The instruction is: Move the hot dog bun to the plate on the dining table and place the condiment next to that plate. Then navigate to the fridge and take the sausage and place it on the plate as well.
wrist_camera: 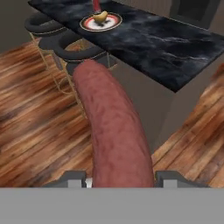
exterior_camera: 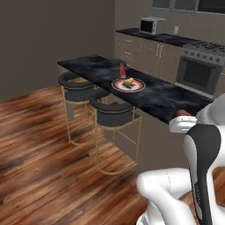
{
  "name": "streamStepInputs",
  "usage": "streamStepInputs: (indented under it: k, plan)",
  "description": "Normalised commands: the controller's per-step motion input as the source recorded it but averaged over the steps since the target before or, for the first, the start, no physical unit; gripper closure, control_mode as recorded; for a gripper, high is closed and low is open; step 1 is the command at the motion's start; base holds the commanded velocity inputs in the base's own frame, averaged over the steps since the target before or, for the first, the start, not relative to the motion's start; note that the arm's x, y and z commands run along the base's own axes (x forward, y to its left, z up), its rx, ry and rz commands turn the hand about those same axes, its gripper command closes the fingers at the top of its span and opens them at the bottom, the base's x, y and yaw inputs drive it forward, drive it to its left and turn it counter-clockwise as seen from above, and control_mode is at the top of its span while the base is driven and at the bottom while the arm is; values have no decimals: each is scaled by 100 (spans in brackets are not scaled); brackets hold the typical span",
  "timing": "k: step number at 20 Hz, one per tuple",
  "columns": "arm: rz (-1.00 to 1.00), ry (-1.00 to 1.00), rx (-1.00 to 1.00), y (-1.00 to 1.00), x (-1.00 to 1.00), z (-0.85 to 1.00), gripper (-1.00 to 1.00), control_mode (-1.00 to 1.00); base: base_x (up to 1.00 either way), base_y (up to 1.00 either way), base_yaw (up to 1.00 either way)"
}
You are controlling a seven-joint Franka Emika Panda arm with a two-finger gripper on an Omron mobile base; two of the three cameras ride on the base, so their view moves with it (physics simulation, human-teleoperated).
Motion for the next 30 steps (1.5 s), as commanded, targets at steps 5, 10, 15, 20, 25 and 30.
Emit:
streamStepInputs:
  k: [5, 10, 15, 20, 25, 30]
  plan:
    - [0, 0, 0, 0, 0, 0, 100, 100, 67, 100, -47]
    - [0, 0, 0, 0, 0, 0, 100, 100, 76, 96, -48]
    - [0, 0, 0, 0, 0, 0, 100, 100, 86, 90, -50]
    - [0, 0, 0, 0, 0, 0, 100, 100, 85, 88, -51]
    - [0, 0, 0, 0, 0, 0, 100, 100, 92, 58, -50]
    - [0, 0, 0, 0, 0, 0, 100, 100, 100, 27, -41]
